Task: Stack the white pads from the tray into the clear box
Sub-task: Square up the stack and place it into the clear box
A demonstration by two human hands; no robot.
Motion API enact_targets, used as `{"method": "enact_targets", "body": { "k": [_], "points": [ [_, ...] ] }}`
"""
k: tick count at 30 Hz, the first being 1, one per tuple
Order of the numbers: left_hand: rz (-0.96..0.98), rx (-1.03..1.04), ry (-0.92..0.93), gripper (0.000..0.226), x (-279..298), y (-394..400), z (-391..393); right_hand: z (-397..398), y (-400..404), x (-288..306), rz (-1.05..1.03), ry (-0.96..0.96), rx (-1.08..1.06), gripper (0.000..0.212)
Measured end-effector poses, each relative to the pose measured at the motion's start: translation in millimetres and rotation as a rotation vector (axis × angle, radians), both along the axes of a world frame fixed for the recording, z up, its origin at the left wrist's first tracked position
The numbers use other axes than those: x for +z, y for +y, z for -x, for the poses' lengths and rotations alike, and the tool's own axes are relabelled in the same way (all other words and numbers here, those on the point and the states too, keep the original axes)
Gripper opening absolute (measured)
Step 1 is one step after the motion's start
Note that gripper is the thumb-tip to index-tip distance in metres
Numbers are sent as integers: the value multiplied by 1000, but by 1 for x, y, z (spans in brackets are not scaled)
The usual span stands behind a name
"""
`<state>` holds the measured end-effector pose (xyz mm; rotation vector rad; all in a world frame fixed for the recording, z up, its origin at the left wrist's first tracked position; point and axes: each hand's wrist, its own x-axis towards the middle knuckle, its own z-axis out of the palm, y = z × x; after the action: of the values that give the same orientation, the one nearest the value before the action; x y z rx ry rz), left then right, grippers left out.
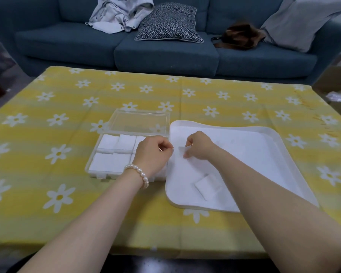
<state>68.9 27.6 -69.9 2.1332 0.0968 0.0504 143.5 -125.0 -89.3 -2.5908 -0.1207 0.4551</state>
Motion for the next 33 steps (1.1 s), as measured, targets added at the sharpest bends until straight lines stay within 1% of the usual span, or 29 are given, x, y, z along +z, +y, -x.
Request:
{"method": "enact_targets", "body": {
  "k": [2, 4, 9, 12, 14, 16, 18, 19, 22, 24, 26, 30, 33],
  "points": [
    [-5, -3, 0, 21, -1, 0, 0, -2, 6, -7, 47, -32, -3, 37],
    [-11, -9, -1, 22, -1, 1, 0, -4, 5, -12, -3, -12, -45, 36],
    [-12, -10, -1, 21, -3, 3, -2, 1, -9, -11, -258, 21, -157, 36],
    [39, 3, 25, 19, -4, 3, -4, 2, -18, -2, -430, 36, -180, 38],
    [149, 23, 73, 16, -4, 1, -6, 4, -24, 7, -530, 69, -175, 35],
    [355, 48, 155, 7, -3, -4, -5, 11, -29, 18, -629, 106, -141, 33],
    [552, 59, 238, 23, -3, -12, -4, 22, -33, 27, -689, 132, -91, 32],
    [629, 57, 276, 26, -4, -16, -3, 28, -34, 29, -699, 141, -68, 32],
    [807, 64, 340, 13, -4, -27, 0, 48, -36, 33, -623, 126, -1, 32],
    [874, 112, 388, 9, -7, -35, 2, 59, -37, 32, -558, 108, 13, 31],
    [944, 149, 438, 7, -10, -42, 4, 67, -41, 27, -566, 83, -28, 29],
    [1115, 138, 498, 12, -13, -53, 7, 77, -54, 15, -737, 53, -229, 25],
    [1143, 136, 501, 17, -16, -60, 8, 84, -63, 9, -843, 49, -351, 24]
  ]
}}
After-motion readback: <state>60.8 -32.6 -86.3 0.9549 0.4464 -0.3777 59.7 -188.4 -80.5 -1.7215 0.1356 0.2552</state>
